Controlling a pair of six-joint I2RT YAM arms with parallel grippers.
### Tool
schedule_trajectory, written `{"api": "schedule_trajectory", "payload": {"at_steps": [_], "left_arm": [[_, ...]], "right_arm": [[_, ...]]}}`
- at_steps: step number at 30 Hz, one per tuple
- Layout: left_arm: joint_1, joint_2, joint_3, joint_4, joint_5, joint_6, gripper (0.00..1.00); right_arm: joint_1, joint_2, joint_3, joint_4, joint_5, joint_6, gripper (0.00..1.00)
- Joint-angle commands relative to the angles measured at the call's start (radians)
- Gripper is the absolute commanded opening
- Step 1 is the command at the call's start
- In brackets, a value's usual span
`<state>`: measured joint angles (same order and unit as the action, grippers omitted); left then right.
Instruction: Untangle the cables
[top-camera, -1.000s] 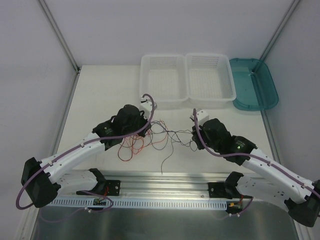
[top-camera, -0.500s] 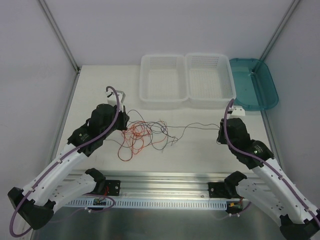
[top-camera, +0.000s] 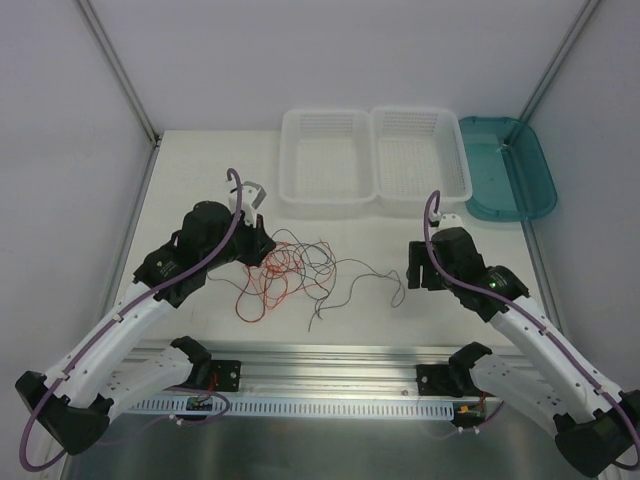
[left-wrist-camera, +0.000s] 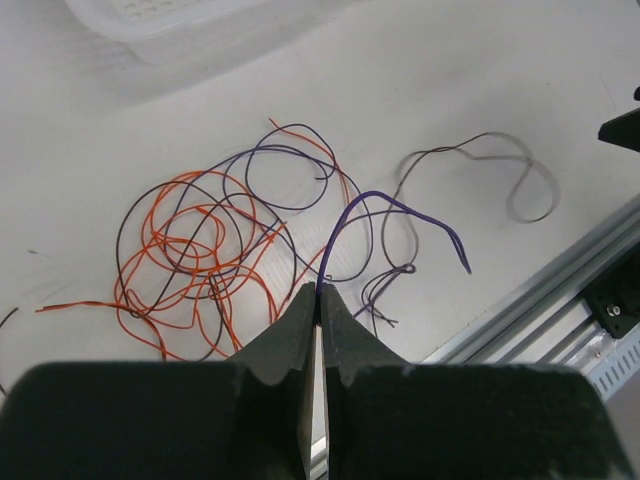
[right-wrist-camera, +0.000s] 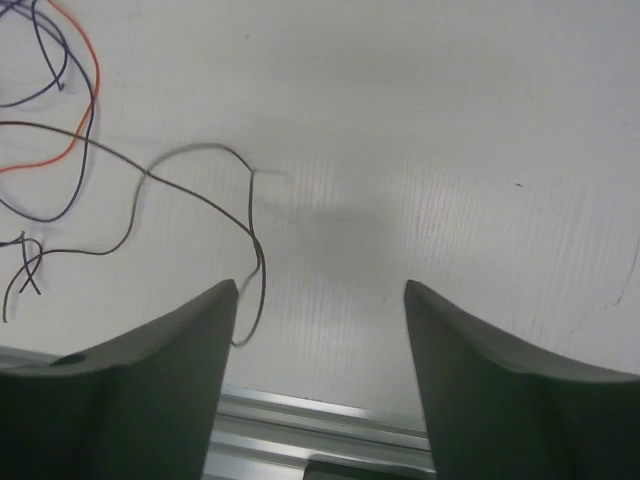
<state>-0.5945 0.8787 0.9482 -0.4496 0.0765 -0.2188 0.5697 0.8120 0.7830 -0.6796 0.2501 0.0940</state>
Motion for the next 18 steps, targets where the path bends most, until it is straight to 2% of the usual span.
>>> {"api": "schedule_trajectory", "payload": {"at_steps": [1,2,3,8,14,18], "left_arm": [[0.001,0.003,0.029,0.008,0.086,-0.004,0.0],[0.001,0.012,0.034,0.008,0.1,-0.011,0.0],[-0.001,0.02,0.04,0.009,0.111,-0.017,0.0],[-0.022,0.042,0.06,0.011,0.141,-0.031,0.0],[-0.037,0.016,0.06,0.009,0.12,-0.03,0.0],[-0.039,-0.006,0.052,0.009,0.112,-0.036,0.0]], "right_arm": [[0.004,0.035,0.052,0.008,-0.096,-0.039,0.76],[0.013,0.036,0.045,0.02,-0.122,-0.049,0.82],[0.034,0.035,0.042,0.038,-0.185,-0.063,0.84],[0.139,0.084,0.062,0.201,-0.446,-0.177,0.85],[0.165,0.291,0.133,0.342,-0.515,-0.266,0.84],[0.167,0.436,0.165,0.411,-0.479,-0.29,0.76]]}}
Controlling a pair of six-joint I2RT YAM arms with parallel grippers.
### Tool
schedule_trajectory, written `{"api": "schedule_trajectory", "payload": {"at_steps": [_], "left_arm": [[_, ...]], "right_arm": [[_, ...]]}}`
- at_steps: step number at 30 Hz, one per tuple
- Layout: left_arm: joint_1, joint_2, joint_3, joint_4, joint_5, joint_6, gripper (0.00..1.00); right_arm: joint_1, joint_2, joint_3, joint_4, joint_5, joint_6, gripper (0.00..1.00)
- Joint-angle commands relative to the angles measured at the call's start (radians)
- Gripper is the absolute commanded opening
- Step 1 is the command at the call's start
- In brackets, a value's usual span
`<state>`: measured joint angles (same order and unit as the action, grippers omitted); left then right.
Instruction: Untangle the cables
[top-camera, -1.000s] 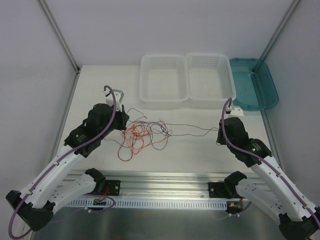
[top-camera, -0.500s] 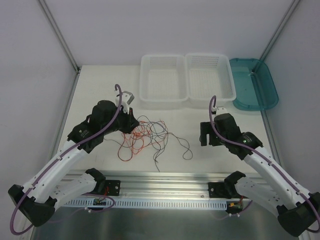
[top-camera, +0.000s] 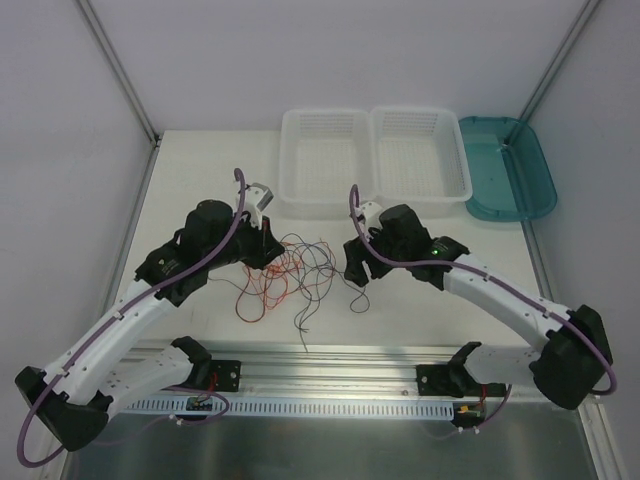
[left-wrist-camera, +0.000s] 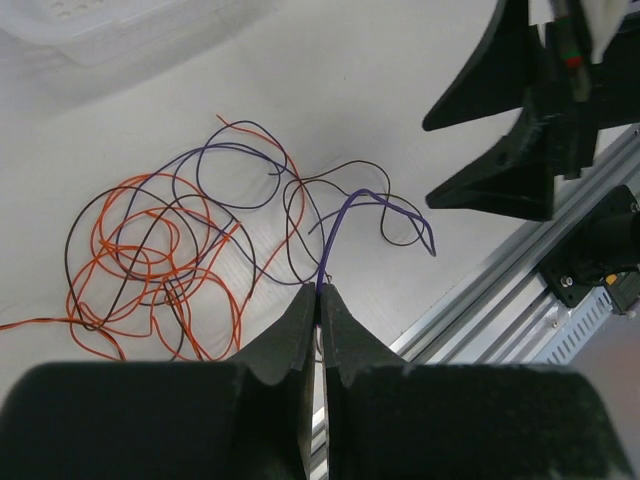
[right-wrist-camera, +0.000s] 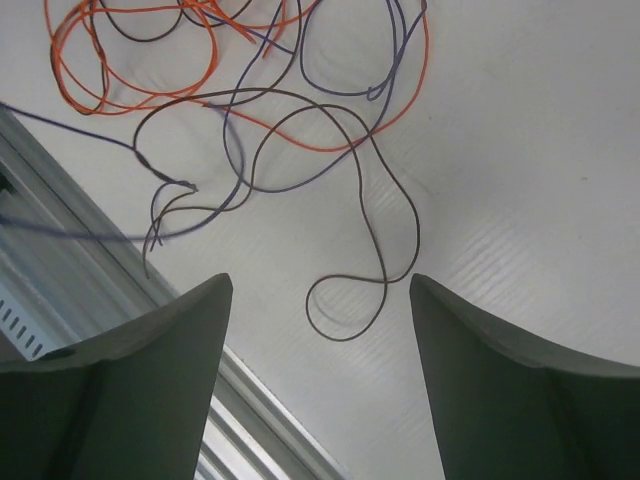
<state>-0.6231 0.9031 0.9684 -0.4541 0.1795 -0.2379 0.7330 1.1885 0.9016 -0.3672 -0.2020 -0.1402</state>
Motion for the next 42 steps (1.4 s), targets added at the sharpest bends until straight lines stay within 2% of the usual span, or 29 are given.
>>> {"api": "schedule_trajectory", "payload": {"at_steps": [1,7,12,13,15,18,21,22,23,25,28,30,33,38,42], "left_arm": [[-0.01,-0.033,0.032,0.014,0.011,-0.021,0.0],[-0.012,-0.053,0.03,0.014,0.023,-0.029,0.0],[-0.01,-0.063,0.027,0.014,0.02,-0.034,0.0],[-0.01,-0.063,0.027,0.014,0.02,-0.032,0.0],[-0.01,-0.063,0.027,0.015,0.021,-0.032,0.0],[-0.01,-0.063,0.029,0.014,0.023,-0.032,0.0],[-0.01,-0.066,0.027,0.012,0.011,-0.026,0.0],[-0.012,-0.072,0.026,0.011,0.003,-0.021,0.0],[-0.01,-0.075,0.023,0.009,-0.038,-0.017,0.0],[-0.01,-0.089,0.018,-0.001,-0.096,0.0,0.0],[-0.007,-0.121,-0.005,-0.008,-0.299,0.011,0.0],[-0.003,-0.138,-0.019,-0.011,-0.429,0.017,0.0],[0.022,-0.162,-0.014,-0.017,-0.539,0.028,0.0],[0.048,-0.185,0.009,-0.034,-0.65,0.046,0.0],[0.083,-0.199,0.012,-0.041,-0.696,0.058,0.0]], "right_arm": [[0.003,0.124,0.06,0.122,-0.027,-0.061,0.74],[0.003,0.305,0.08,0.249,-0.076,-0.068,0.62],[0.0,0.424,0.103,0.329,-0.14,-0.062,0.56],[0.0,0.436,0.106,0.335,-0.145,-0.061,0.52],[0.0,0.474,0.112,0.347,-0.151,-0.061,0.51],[0.0,0.513,0.115,0.359,-0.145,-0.058,0.4],[0.0,0.522,0.108,0.36,-0.131,-0.056,0.22],[0.0,0.516,0.105,0.36,-0.132,-0.058,0.05],[-0.004,0.507,0.1,0.35,-0.137,-0.056,0.01],[-0.017,0.442,0.065,0.34,-0.149,-0.045,0.01],[-0.111,0.309,0.019,0.272,-0.159,-0.007,0.01],[-0.159,0.231,-0.004,0.191,-0.146,-0.007,0.01],[-0.257,0.056,-0.007,0.038,-0.111,-0.013,0.01],[-0.493,-0.216,0.088,-0.252,-0.048,0.011,0.01],[-0.69,-0.349,0.158,-0.36,-0.08,0.034,0.01]]}}
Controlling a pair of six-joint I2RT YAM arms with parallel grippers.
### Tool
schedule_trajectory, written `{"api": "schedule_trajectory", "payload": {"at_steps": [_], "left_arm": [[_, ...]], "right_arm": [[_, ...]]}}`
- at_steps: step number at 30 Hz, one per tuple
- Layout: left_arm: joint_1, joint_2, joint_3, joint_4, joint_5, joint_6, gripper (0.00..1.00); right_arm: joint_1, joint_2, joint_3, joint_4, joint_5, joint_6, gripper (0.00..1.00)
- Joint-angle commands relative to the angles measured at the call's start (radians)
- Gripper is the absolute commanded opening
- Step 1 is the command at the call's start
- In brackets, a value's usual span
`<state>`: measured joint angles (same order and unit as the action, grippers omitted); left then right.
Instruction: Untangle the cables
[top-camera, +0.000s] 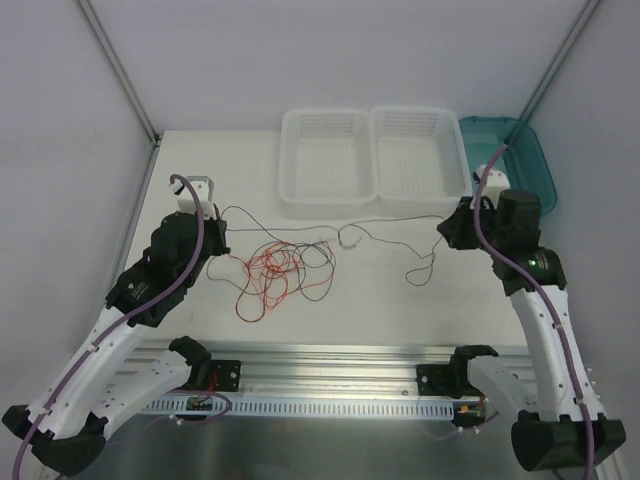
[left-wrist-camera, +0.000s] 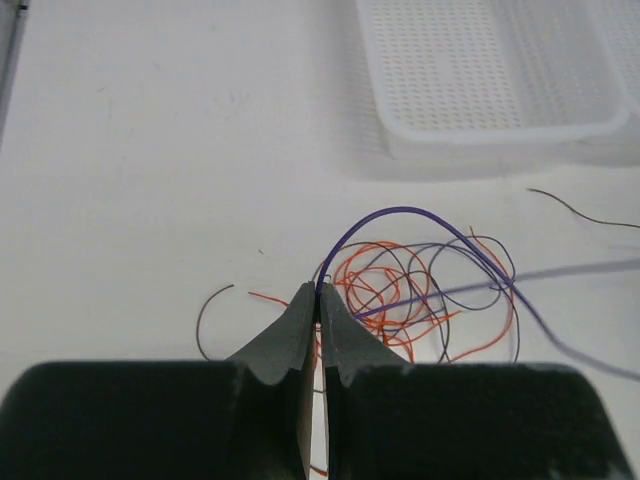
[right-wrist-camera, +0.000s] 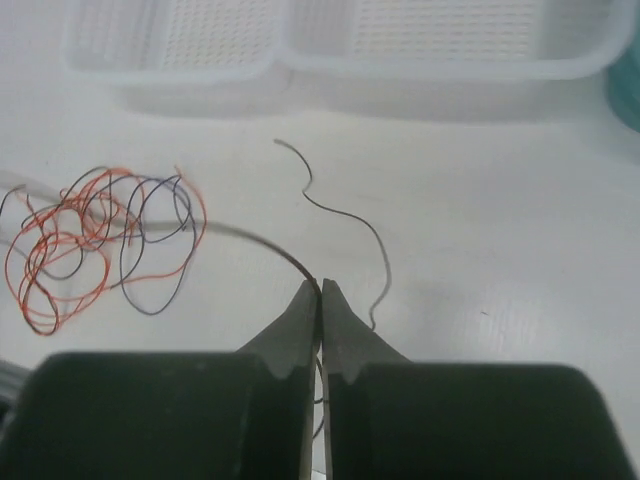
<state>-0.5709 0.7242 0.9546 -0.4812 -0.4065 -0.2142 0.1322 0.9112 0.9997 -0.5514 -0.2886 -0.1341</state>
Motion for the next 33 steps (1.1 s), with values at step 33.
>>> {"api": "schedule_trajectory", "payload": {"at_steps": [33], "left_arm": [[0.105,0.354,0.504,0.035,0.288,0.041,0.0]], "right_arm": [[-0.134,-0.144,-0.125,-0.102,-0.152,0.205,0.01]]}}
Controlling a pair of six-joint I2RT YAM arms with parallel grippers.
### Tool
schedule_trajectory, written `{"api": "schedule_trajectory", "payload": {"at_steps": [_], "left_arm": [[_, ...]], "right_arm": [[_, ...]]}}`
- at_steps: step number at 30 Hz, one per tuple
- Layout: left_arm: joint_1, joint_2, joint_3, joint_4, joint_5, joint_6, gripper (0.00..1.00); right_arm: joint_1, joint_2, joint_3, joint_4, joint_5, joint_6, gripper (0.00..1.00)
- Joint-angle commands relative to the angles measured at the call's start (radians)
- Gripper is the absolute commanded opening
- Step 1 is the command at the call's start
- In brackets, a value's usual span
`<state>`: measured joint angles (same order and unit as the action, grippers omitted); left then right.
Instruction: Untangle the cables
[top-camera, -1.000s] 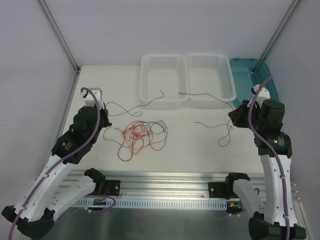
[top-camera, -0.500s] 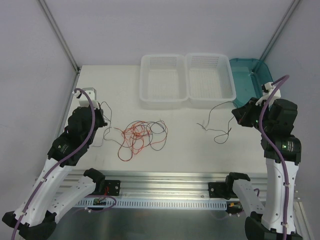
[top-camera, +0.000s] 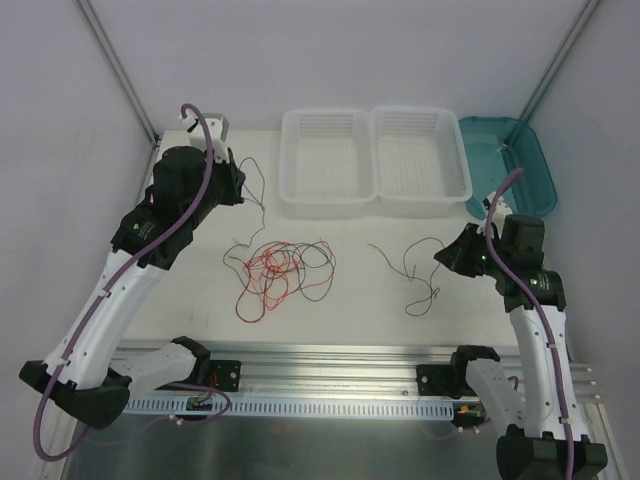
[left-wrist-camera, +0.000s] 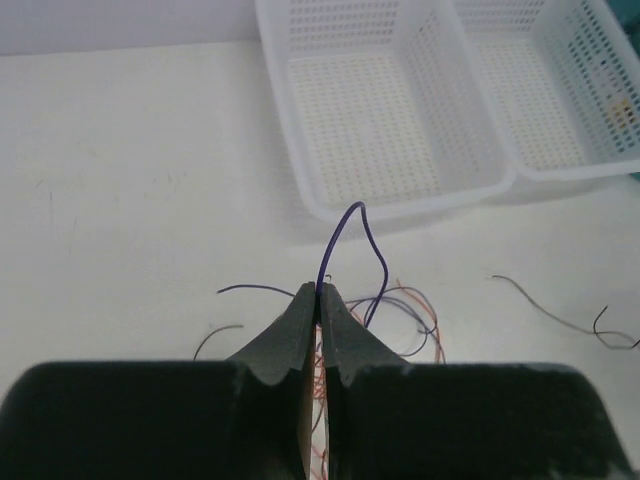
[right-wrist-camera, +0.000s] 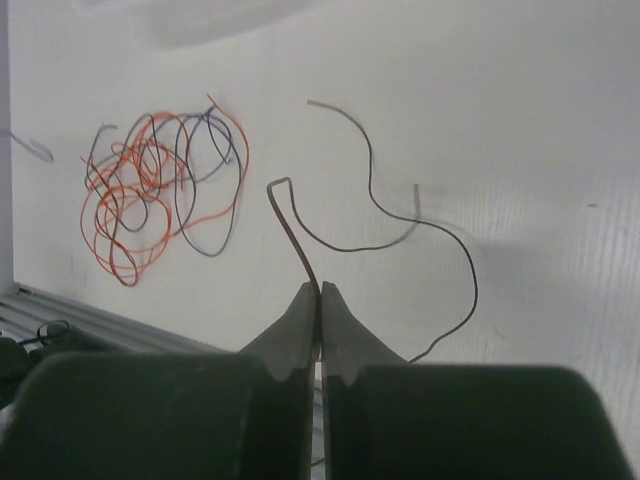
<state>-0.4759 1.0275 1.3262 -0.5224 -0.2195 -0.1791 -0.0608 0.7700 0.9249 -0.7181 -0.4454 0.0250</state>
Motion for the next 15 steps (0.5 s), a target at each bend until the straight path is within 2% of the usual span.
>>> {"api": "schedule_trajectory", "payload": {"at_steps": [1,8,15], "left_arm": [[0.011,0.078,0.169,0.085,0.115,0.01,0.0],[0.011,0.365,0.586,0.094,0.141,0.079,0.0],[0.011,0.572,0.709,0.249,0.154,0.144,0.0]], "right_arm": [[0.081,-0.003,-0.069,0.078,0.017,0.05,0.01],[0.188,-0.003,-0.181,0.108,0.062,0.056,0.01],[0.217,-0.023,-0.212,0.091,0.074,0.036,0.01]]}}
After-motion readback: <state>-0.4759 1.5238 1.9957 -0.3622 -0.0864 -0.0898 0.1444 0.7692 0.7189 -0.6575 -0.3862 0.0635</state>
